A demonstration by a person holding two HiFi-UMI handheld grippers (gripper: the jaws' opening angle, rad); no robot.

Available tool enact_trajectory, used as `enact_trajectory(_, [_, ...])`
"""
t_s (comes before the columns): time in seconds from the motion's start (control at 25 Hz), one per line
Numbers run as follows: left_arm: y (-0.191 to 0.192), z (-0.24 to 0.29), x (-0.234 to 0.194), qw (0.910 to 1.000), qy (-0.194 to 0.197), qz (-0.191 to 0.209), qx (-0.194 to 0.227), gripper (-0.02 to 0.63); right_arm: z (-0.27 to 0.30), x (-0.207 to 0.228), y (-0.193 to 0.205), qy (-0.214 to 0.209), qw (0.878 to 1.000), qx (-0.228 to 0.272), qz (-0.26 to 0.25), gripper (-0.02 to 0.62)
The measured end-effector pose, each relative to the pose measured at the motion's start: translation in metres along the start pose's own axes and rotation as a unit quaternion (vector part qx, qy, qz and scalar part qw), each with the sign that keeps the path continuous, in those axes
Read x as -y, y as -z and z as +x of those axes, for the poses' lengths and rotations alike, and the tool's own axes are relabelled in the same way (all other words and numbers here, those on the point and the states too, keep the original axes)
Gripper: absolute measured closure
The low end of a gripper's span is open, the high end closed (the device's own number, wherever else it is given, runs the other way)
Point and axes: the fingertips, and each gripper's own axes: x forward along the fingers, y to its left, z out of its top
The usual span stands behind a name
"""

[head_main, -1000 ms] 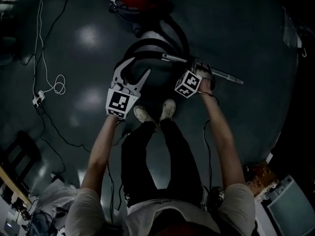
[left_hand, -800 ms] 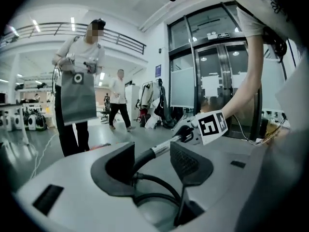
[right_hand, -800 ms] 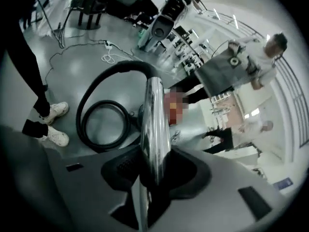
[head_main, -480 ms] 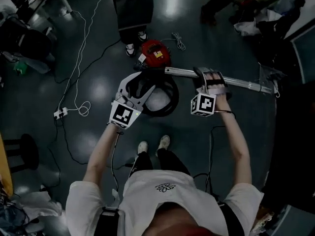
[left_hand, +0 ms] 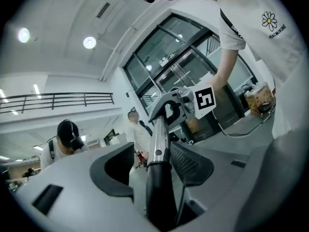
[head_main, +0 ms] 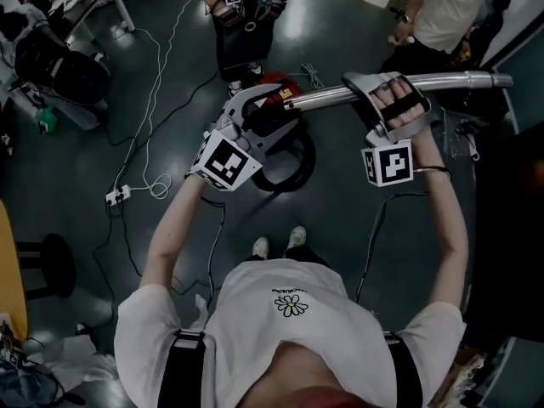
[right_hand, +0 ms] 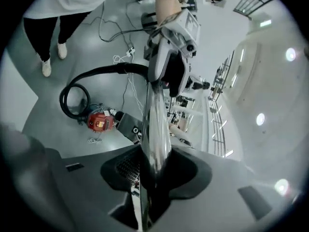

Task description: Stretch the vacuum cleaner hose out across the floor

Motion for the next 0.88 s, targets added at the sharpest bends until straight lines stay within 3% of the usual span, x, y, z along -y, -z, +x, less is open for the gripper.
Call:
enact_trajectory(0.16, [-0.018,-0.006,0.03,0.9955,0.093,-0.004,-0.013,0.387,-0.021,0.027,-0.037,0.033,0.996,0.036,-0.069,0.422])
enact_trajectory(0.52, [-0.029,-0.034,0.047,0.9906,0.112,-0.035,-0.069,0.387,-0.057,0.054,-0.093,0.094,0.977,0.055,-0.185,0.422])
enact_trajectory(0.68, [-0.036,-0.034,0.071,0.9817,0.156,-0.051,-0.097,0.387,-0.078,0.058,-0.102,0.105,0.966,0.07,-0.226,0.42])
enact_trajectory(0.88, [-0.045,-0.027,0.109,0.9617,0.227,-0.089,-0.125,0.387,-0.107,0.046,-0.1,0.102,0.962,0.084,-0.238,0.42])
